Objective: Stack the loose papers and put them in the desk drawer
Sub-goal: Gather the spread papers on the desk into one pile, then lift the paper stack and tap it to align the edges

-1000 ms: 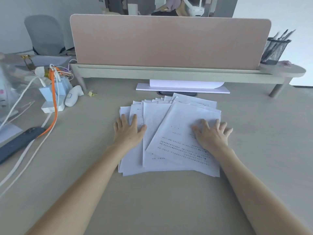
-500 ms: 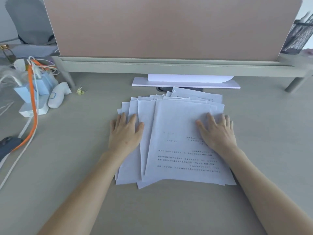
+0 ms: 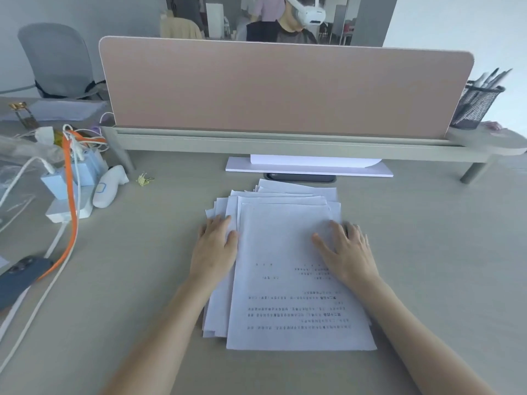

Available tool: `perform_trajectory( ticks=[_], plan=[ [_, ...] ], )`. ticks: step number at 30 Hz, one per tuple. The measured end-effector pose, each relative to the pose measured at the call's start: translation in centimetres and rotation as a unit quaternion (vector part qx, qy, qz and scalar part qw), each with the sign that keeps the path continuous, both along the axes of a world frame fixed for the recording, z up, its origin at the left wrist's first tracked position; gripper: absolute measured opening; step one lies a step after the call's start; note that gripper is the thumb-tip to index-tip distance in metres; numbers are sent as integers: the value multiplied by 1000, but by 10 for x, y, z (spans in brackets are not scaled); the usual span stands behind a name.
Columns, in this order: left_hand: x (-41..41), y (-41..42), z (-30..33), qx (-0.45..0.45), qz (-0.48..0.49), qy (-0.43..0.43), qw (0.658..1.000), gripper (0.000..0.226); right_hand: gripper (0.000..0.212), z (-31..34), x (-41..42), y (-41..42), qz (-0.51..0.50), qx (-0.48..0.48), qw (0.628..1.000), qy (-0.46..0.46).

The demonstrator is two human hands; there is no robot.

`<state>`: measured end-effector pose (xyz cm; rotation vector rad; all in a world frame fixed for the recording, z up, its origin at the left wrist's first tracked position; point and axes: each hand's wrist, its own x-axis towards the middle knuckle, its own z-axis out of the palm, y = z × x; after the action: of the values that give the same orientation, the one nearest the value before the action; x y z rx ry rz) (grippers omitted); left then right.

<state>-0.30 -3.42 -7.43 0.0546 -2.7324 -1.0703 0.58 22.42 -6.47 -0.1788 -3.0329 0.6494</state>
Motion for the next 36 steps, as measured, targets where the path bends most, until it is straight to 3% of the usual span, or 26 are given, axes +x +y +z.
perform_trajectory(
  ticks=[2,8,10,13,15,19,22,25,29,32,36],
  plan=[
    [1,4,2,17,-9,-9,1000,23,85,-4,-1,-2,6,15,1000,11],
    [3,15,-4,29,-54,-37,997,44,74,1,-3,-19,44,-109,993,25],
    [3,13,-7,-44,-19,-9,999,46,73,2,-2,-11,5,-113,993,32],
    [2,11,-15,-193,39,-20,980,48,61,3,1,-2,-39,-7,998,53],
    [3,12,-15,-188,34,-22,981,47,55,4,2,-2,-27,-12,998,58],
    [8,19,-4,-2,3,-17,1000,46,55,11,3,-9,-5,-96,995,40],
    [12,17,8,158,9,-30,987,51,51,16,0,-6,-19,-181,983,22],
    [12,16,15,332,55,-15,941,53,51,23,-3,-2,-52,-256,965,2],
    [14,14,20,482,79,-18,873,56,52,25,-4,1,-64,-308,949,-28],
    [16,10,26,530,56,-23,846,41,35,23,-8,3,-72,-375,923,-51],
    [14,6,23,523,23,-48,851,38,22,20,-8,3,-62,-453,886,-81]
  ],
)
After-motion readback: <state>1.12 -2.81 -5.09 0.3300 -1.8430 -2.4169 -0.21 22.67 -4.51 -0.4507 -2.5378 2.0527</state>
